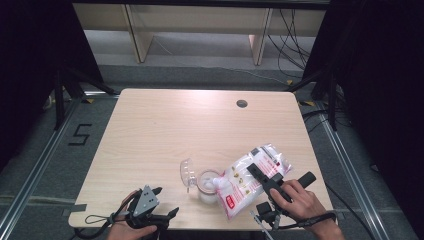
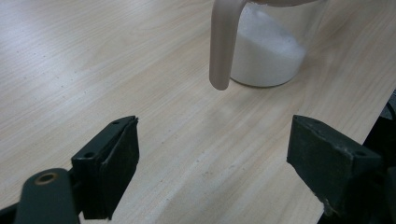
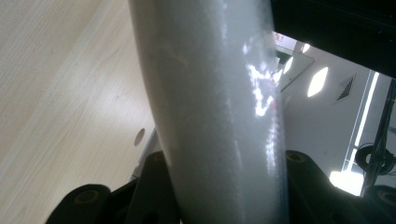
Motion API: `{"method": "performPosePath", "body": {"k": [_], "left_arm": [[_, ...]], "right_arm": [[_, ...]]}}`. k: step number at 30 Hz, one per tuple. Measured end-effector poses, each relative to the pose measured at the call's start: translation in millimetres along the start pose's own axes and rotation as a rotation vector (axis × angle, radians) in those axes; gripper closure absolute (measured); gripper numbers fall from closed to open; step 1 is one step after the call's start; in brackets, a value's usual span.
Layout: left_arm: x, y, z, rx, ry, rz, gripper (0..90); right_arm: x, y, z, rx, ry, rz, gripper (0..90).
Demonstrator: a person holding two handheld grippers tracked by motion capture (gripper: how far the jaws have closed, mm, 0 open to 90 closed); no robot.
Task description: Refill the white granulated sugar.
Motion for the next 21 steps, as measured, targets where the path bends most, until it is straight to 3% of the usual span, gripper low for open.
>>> {"method": "performPosePath", "body": {"k": [2, 5, 7, 16, 19, 21], "left_arm": [[-2.5, -0.4, 0.4, -0.007, -0.002, -0.034, 16.6], [-0.4, 0.0, 0.0, -0.004, -0.002, -0.005, 16.6], [-2.2, -0.7, 0.3, -0.001, -0.005, -0.032, 16.6], [-2.2, -0.6, 0.3, -0.002, -0.004, -0.031, 16.6], [-1.1, 0.0, 0.5, -0.011, -0.004, -0.011, 16.6], [-2.2, -0.5, 0.5, -0.004, -0.004, -0.032, 16.6]], "right_arm": [[-0.4, -0.2, 0.1, 0.004, 0.014, -0.007, 70.7], [-0.1, -0.5, 0.3, 0.007, 0.016, -0.007, 70.8], [0.1, -0.7, 0.2, 0.009, 0.017, -0.009, 70.8], [-1.5, -0.9, -0.7, 0.012, 0.015, -0.016, 71.1], [-1.1, -1.4, -0.6, 0.014, 0.017, -0.011, 71.3], [-1.1, -1.7, -0.5, 0.015, 0.017, -0.011, 71.5]]}}
Point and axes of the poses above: each handheld gripper's, and its own axes: z roughly forward along the jaws, y roughly out of its top, x roughly to its left, the point moved 2 cm from there along z, roughly forward along the jaws, and after that the axes turned 10 degrees about y, right-handed, at the moved point
